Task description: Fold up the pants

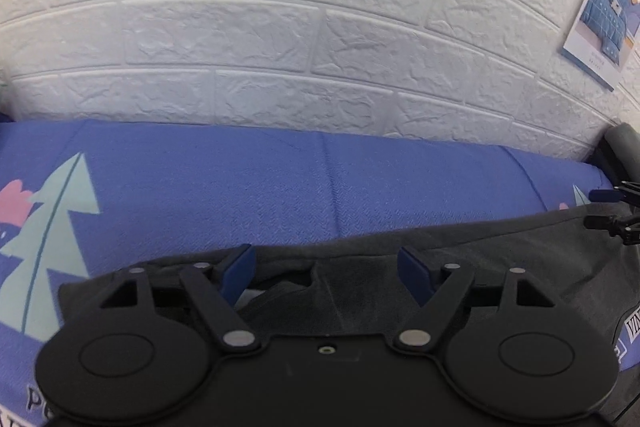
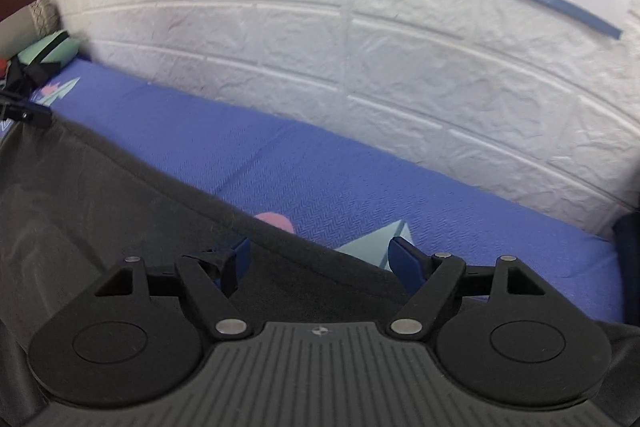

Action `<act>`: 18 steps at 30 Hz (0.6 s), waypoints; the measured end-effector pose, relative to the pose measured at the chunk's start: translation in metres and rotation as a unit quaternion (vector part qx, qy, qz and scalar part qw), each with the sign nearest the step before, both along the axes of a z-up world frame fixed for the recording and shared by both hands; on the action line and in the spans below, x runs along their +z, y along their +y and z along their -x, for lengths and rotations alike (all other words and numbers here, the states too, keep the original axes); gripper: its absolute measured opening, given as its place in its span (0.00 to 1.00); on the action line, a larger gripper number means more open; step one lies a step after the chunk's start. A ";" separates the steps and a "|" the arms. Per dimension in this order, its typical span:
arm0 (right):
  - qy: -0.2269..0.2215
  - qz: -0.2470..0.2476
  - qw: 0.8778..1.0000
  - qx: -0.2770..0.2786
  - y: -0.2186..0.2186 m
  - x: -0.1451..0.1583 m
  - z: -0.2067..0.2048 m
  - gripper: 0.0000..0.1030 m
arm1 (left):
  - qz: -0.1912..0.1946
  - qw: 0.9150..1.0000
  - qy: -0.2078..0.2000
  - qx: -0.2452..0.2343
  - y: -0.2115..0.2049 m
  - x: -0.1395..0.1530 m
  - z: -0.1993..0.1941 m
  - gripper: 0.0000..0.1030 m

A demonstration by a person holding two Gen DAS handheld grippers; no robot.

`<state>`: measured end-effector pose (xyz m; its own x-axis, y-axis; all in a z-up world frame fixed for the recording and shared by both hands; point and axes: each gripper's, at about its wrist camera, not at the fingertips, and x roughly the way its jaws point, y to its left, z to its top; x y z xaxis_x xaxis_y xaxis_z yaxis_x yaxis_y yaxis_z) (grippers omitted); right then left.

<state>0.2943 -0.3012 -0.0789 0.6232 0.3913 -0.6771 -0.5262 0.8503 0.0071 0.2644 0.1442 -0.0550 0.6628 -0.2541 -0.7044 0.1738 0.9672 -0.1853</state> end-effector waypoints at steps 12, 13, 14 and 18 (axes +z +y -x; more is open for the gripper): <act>0.010 0.013 0.998 0.054 0.003 -0.003 0.004 0.55 | -0.060 0.997 -0.002 -0.051 -0.023 -0.022 -0.018 1.00; 0.009 0.016 0.999 0.047 0.002 -0.002 0.006 0.45 | -0.068 0.996 -0.008 -0.057 -0.025 -0.022 -0.015 1.00; 0.010 0.017 0.999 0.038 0.001 -0.001 0.007 0.26 | -0.067 0.996 -0.015 -0.062 -0.027 -0.022 -0.011 0.93; -0.008 0.010 1.000 0.010 0.001 0.007 0.020 0.05 | -0.054 0.997 -0.033 -0.052 -0.037 -0.019 0.002 0.02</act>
